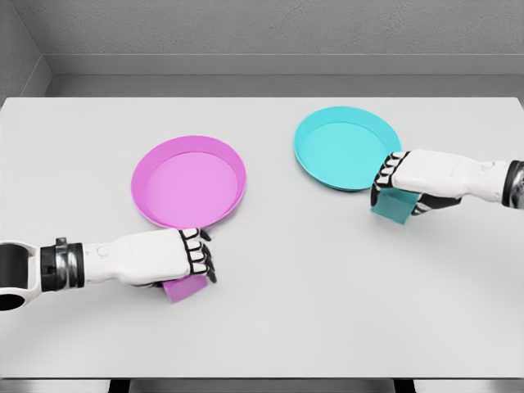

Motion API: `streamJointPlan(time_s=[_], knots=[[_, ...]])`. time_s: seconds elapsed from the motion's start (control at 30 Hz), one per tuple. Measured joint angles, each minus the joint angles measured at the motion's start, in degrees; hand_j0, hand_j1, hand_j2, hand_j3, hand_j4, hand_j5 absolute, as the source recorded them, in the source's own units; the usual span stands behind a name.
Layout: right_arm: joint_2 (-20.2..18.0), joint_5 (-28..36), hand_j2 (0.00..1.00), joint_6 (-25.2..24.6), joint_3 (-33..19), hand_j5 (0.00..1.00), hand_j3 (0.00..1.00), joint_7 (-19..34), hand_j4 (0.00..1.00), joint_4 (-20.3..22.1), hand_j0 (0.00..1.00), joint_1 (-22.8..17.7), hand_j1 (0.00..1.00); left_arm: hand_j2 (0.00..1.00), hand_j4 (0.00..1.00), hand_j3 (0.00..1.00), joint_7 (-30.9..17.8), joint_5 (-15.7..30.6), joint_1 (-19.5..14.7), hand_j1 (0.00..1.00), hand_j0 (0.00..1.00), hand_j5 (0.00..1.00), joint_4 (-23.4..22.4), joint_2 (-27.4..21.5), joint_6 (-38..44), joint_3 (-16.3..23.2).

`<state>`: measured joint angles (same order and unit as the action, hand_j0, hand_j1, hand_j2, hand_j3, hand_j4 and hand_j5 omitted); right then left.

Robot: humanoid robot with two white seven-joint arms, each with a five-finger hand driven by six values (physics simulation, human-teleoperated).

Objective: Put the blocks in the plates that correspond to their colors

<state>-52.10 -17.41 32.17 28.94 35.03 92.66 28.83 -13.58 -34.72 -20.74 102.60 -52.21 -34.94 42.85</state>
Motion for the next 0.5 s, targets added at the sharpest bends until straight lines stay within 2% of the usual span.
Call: streamJointPlan(time_s=[0.27, 0.5], knots=[[1.03, -0.08, 0.55, -1.06, 0.32, 0.55, 0.55, 0.00, 0.55, -1.70, 0.55, 2.90, 0.55, 0.53, 0.53, 0.53, -0.29, 1.22, -1.41, 0.53, 0.53, 0.53, -0.04, -1.73, -0.10, -0.28], [3.92, -0.10, 0.55, -1.37, 0.82, 0.55, 0.55, 0.00, 0.55, -5.25, 0.55, 7.12, 0.55, 0.51, 0.51, 0.51, -0.28, 2.83, -3.25, 0.51, 0.51, 0.51, -0.11, -2.55, -0.13, -0.58]])
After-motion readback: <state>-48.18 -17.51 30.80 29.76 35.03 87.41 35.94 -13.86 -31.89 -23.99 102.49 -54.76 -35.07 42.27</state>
